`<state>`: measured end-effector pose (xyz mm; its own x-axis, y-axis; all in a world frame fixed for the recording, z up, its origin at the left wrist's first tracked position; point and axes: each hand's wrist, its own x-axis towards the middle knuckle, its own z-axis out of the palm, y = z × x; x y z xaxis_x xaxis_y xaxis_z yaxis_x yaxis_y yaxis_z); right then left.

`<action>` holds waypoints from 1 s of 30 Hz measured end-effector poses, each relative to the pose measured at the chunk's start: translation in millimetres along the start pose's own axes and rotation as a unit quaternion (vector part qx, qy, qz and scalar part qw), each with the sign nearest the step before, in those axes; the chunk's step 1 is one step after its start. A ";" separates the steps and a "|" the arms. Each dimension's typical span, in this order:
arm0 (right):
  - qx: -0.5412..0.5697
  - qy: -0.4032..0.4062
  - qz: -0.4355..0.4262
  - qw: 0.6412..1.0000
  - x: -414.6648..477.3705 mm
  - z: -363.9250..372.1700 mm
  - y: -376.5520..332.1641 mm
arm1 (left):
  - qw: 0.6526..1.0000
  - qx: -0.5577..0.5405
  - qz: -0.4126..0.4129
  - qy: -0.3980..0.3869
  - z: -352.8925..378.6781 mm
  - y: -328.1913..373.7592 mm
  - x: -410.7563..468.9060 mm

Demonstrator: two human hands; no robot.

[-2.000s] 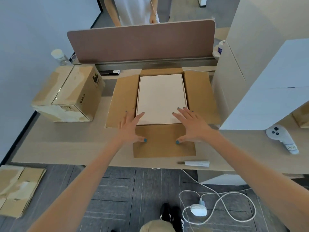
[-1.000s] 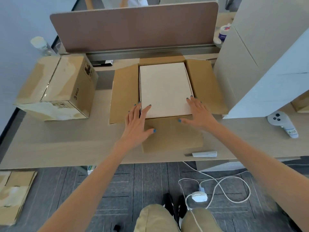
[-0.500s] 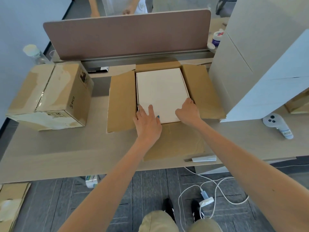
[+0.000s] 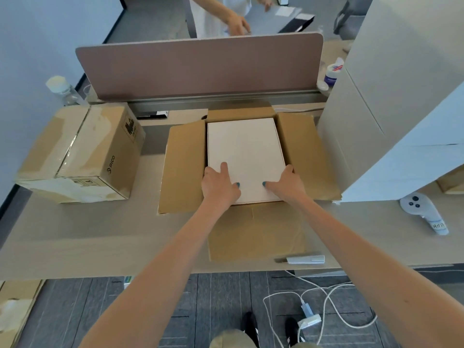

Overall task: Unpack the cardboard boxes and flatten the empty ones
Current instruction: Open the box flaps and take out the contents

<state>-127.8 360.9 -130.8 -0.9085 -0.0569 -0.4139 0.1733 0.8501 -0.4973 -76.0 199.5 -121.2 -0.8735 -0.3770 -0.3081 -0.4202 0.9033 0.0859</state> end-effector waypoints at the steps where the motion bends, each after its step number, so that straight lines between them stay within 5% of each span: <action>1: -0.011 0.002 -0.002 1.000 0.2 1.0 0.5 | 1.000 -0.024 0.002 -0.005 -0.2 -1.2 1.0; 7: -0.015 0.012 -0.012 1.000 -0.4 4.0 5.5 | 0.983 -0.181 0.004 -0.041 21.4 -10.1 -0.3; 13: 0.075 -0.013 -0.033 0.997 -2.0 -0.6 13.0 | 0.960 -0.276 -0.012 0.048 35.2 -12.7 -10.8; 23: 0.161 -0.030 -0.117 0.980 -18.3 13.0 -1.9 | 0.939 -0.333 -0.028 0.077 24.8 -54.4 -14.7; 30: 0.220 -0.066 -0.126 0.965 -24.8 39.2 -48.8 | 0.958 -0.246 -0.069 0.130 -24.5 -96.8 -9.5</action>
<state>-98.8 300.3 -126.1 -0.8919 -0.3237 -0.3159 0.1240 0.4967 -0.8590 -33.1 110.6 -103.4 -0.8056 -0.5827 -0.1074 -0.5457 0.6590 0.5177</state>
